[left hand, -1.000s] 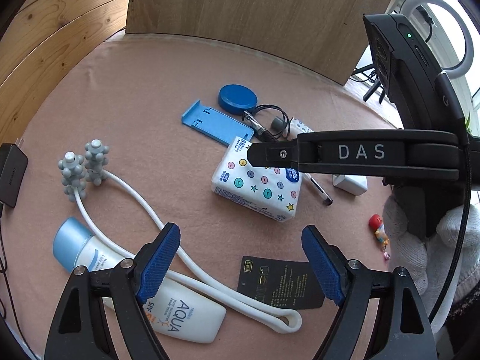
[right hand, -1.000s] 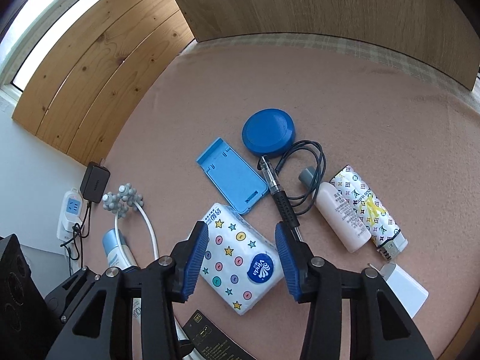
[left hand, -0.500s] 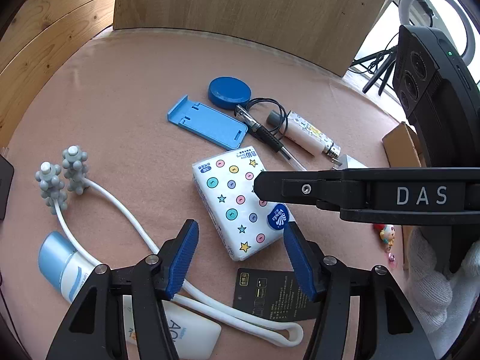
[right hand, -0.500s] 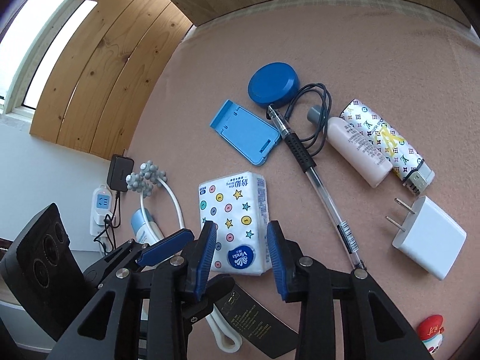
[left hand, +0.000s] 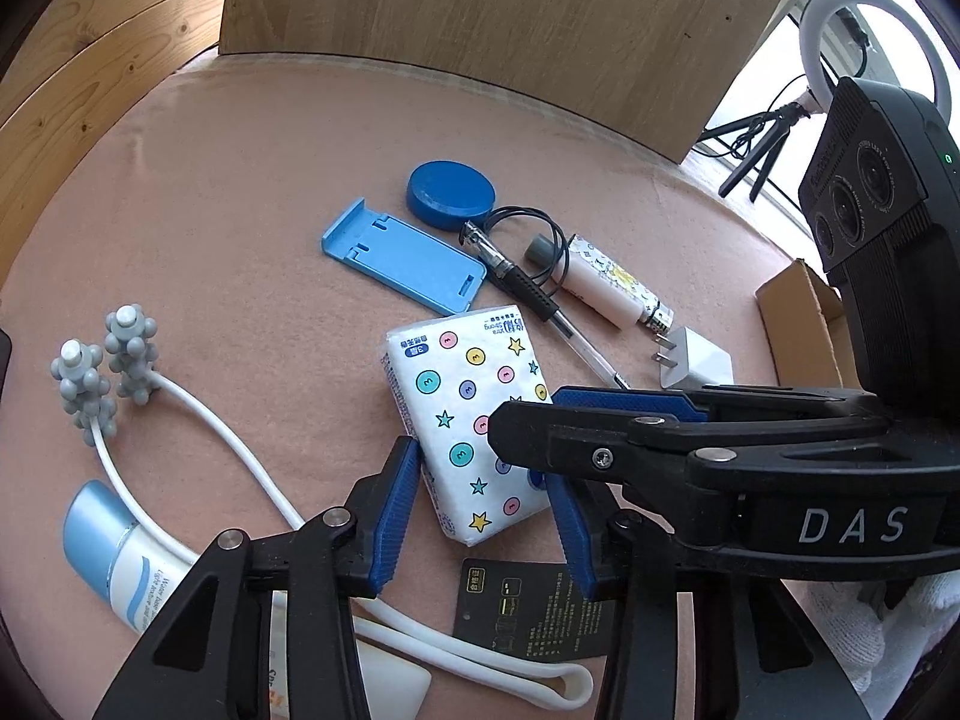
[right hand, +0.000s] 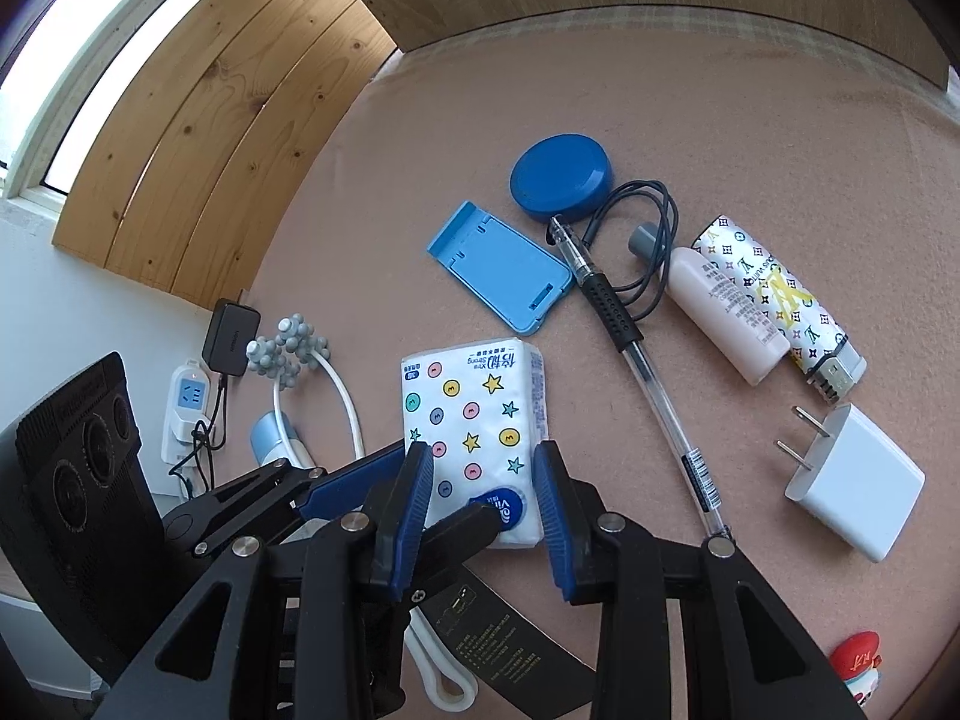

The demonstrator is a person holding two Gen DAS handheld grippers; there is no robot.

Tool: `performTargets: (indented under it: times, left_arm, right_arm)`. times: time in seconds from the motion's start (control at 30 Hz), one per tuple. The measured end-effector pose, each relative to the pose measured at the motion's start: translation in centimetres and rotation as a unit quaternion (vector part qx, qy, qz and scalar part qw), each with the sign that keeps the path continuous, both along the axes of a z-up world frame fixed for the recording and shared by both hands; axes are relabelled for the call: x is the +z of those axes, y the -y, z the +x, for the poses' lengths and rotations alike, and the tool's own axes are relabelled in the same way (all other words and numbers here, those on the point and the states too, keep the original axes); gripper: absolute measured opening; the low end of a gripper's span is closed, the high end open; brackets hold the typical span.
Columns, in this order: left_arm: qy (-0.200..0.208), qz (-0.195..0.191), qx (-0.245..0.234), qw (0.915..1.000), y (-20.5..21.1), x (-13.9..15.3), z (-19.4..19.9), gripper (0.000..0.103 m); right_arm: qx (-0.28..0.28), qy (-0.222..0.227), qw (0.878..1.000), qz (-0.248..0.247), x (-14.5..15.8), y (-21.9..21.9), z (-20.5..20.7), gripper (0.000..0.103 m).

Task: Organize objects
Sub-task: 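Grasp the star-print tissue pack with the right tool, then carry the tissue pack into the cardboard box and open the right tool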

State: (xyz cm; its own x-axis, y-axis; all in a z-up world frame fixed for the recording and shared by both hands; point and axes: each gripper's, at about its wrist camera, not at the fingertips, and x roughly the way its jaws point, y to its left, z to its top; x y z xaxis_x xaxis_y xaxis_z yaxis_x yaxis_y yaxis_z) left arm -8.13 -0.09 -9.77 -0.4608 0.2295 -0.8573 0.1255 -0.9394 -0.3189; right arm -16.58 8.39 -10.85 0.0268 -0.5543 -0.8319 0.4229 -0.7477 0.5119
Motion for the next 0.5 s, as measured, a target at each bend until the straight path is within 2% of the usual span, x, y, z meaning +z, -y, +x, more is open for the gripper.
performTargets:
  times: [0.27,0.5]
  left_arm:
    - [-0.014,-0.004,-0.018,0.9997,-2.0,1.7,0.7,0.046]
    - [-0.035,-0.003,-0.056,0.9978,-6.1,3.9,0.7,0.046]
  right_arm:
    - [-0.011,-0.017,1.000,-0.005,1.6,-1.6,1.5,0.031]
    - [-0.047,-0.030,0.998,-0.020,3.5,-5.6,2.5,0.031]
